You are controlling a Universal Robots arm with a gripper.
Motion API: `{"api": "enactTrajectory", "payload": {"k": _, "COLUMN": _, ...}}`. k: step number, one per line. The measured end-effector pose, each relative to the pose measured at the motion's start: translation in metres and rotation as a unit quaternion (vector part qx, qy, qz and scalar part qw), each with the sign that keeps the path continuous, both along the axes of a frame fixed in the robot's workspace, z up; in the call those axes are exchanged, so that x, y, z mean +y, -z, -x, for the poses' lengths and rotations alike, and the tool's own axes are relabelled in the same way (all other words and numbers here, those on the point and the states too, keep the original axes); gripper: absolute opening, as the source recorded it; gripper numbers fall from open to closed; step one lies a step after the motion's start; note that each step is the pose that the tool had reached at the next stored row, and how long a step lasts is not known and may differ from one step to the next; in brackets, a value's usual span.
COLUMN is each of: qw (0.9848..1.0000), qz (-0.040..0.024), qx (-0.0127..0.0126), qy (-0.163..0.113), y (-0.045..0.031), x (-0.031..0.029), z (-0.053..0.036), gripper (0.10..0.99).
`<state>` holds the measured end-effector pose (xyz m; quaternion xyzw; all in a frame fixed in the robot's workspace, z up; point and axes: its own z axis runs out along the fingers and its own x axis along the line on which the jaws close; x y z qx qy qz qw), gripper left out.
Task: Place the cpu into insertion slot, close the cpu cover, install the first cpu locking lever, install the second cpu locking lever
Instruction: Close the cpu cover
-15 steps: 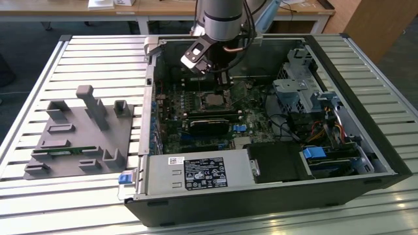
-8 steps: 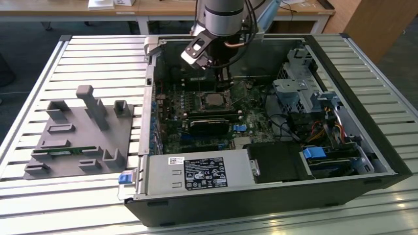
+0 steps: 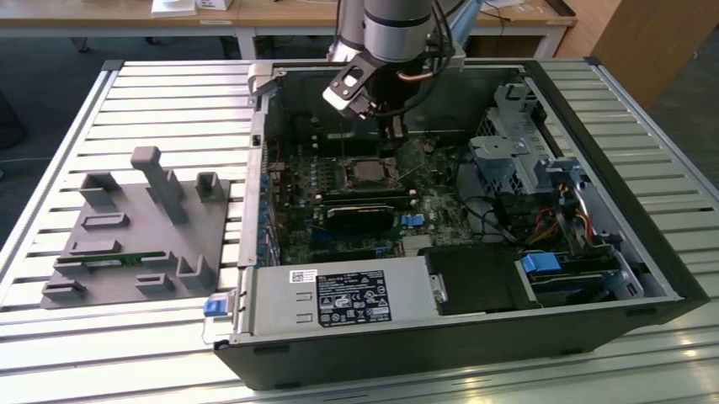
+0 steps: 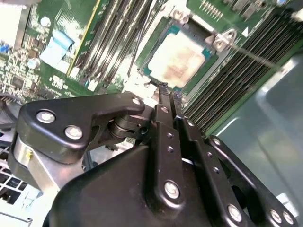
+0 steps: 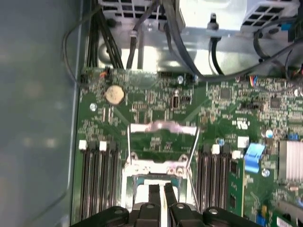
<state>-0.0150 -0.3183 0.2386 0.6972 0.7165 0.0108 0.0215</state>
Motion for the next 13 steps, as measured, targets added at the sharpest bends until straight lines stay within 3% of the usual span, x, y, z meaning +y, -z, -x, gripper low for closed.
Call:
{"api": "enactTrajectory", "payload": {"k": 10, "qw": 1.0, "qz": -0.0001, "qx": 0.0, "qy": 0.0, "y": -0.0067, "x": 0.0001, "z": -0.0099, "gripper": 0.176}}
{"api": "enactTrajectory", "payload": {"k": 13, "qw": 1.0, "qz": 0.0, "qx": 0.0, "qy": 0.0, "y": -0.0068, "x": 0.0002, "z": -0.0167, "gripper": 0.176}}
